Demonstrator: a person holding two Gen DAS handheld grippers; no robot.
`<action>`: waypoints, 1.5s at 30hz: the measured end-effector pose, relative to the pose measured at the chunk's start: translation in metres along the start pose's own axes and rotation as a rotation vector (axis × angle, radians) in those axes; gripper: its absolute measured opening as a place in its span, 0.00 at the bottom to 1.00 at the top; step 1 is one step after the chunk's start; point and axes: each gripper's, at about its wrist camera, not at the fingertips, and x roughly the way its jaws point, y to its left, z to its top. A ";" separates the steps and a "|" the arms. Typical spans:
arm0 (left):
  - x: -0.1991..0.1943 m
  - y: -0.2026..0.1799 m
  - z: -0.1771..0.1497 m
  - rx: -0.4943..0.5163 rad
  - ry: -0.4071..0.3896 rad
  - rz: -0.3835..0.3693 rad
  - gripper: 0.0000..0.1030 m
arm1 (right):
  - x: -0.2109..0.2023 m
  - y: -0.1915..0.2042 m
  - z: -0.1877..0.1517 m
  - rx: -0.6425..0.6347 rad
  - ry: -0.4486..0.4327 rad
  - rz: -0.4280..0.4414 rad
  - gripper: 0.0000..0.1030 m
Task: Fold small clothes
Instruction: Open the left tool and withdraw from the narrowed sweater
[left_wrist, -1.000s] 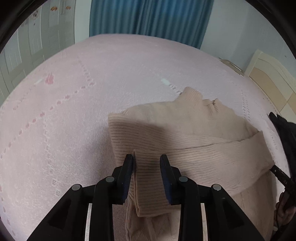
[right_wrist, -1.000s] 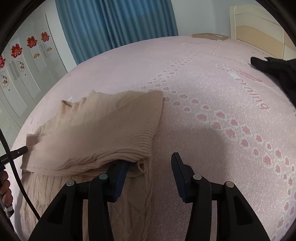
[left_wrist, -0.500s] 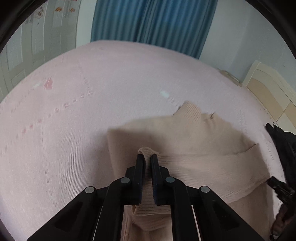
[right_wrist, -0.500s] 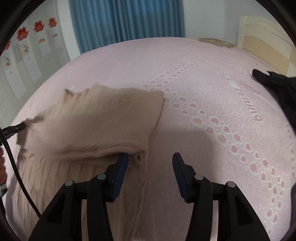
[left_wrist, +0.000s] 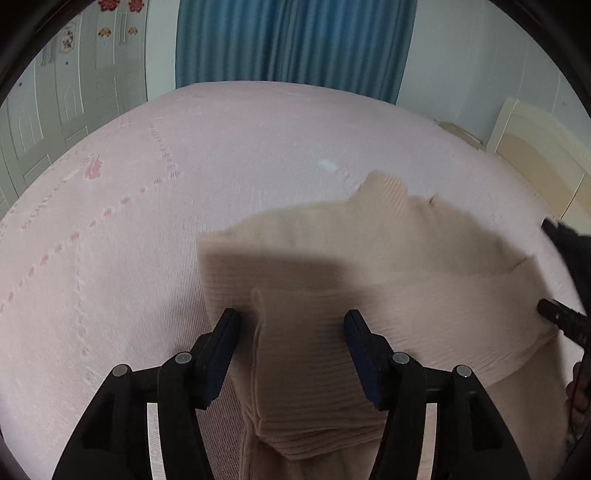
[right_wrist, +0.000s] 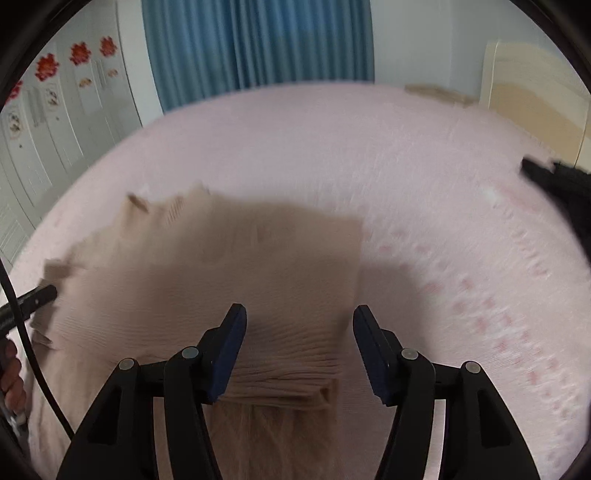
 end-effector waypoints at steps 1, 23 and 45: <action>-0.002 -0.001 -0.001 0.006 -0.009 0.004 0.57 | 0.010 -0.001 -0.003 0.012 0.028 0.005 0.57; -0.113 0.018 -0.038 -0.056 0.045 -0.013 0.63 | -0.113 -0.019 -0.031 0.073 0.018 -0.058 0.59; -0.221 0.010 -0.194 -0.161 0.140 -0.084 0.62 | -0.245 0.011 -0.205 0.011 0.014 0.009 0.59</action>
